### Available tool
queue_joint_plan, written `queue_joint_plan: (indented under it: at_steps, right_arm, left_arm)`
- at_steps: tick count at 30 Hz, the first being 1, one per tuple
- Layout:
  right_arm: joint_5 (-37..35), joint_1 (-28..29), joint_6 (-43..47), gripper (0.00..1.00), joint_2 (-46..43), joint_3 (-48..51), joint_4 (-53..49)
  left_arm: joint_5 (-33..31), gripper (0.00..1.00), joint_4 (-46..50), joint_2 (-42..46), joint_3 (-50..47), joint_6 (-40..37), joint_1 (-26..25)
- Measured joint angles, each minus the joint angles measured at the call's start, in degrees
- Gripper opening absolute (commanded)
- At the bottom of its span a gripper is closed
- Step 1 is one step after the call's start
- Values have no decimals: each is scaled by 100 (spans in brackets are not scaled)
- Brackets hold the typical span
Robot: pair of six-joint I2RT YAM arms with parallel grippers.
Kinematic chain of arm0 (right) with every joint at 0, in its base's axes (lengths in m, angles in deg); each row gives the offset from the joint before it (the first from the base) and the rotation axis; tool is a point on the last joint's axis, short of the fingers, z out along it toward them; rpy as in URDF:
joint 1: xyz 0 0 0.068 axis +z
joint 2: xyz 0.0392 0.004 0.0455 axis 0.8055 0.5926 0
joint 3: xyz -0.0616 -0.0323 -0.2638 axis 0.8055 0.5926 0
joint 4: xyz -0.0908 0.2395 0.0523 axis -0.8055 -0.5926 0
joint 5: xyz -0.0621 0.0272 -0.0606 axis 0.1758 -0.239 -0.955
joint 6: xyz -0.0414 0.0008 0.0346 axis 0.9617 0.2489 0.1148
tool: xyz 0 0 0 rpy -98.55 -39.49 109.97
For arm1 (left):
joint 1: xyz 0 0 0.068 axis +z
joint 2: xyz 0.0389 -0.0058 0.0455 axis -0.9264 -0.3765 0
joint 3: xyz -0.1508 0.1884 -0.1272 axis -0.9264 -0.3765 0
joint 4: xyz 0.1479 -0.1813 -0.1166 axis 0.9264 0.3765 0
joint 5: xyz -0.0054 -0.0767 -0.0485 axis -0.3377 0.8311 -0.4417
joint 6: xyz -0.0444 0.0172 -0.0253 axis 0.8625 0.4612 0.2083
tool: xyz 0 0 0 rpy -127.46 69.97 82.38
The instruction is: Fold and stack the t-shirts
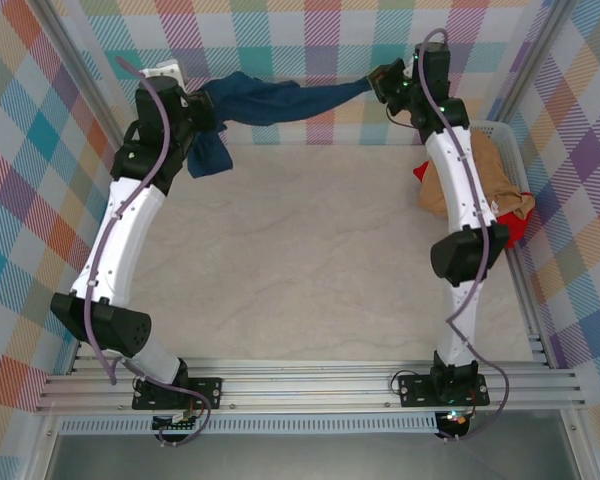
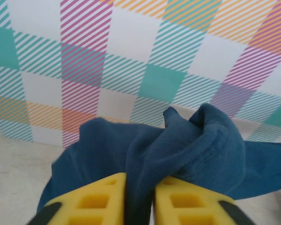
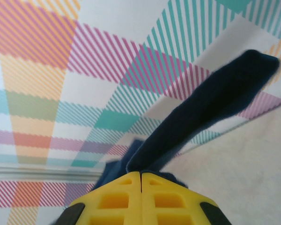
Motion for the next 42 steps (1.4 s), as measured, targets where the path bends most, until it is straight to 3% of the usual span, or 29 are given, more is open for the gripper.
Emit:
queue_joint_plan:
  at_steps: [3,5,6,8,10,14,18,23,26,29,31,36,42]
  right_arm:
    - [-63,107,149,0,-1233,1895,175]
    - [-153,197,216,0,-1860,3018,243]
    - [-197,234,243,0,-2122,3574,256]
    - [-240,302,258,0,-2382,4406,170]
    - [-295,326,299,0,-2295,4865,-72]
    - [-509,234,505,0,-1733,5086,-518]
    - [-852,144,841,0,-1246,4660,-1095]
    - [-1130,83,1097,0,-1158,3995,-1475]
    - [-1161,61,1178,15,-1158,3923,-1589]
    - [-1189,57,1222,39,-1156,3982,-1727]
    - [-1141,7,1292,48,-1156,4026,-1816]
    - [-940,-39,1307,53,-1270,4509,-1794]
    - [-560,302,1008,52,-1862,6205,-1491]
  left_arm:
    - [-11,29,299,315,-470,61,0]
    - [-33,49,398,542,-1086,101,0]
    - [-11,54,442,636,-1473,111,0]
    - [70,56,614,610,-2031,144,0]
    - [103,51,1038,225,-2155,286,0]
    - [181,51,1508,-472,-2236,662,0]
    - [315,59,1628,-466,-2769,1128,50]
    - [785,60,1362,-544,-2907,2094,581]
    - [1012,59,1078,-1051,-2409,2734,789]
    - [1281,59,608,-1904,-1694,3272,765]
    - [1429,59,509,-2457,-1272,3497,678]
    - [1700,56,367,-3314,-800,3845,481]
    - [1980,39,243,-3766,-439,4033,354]
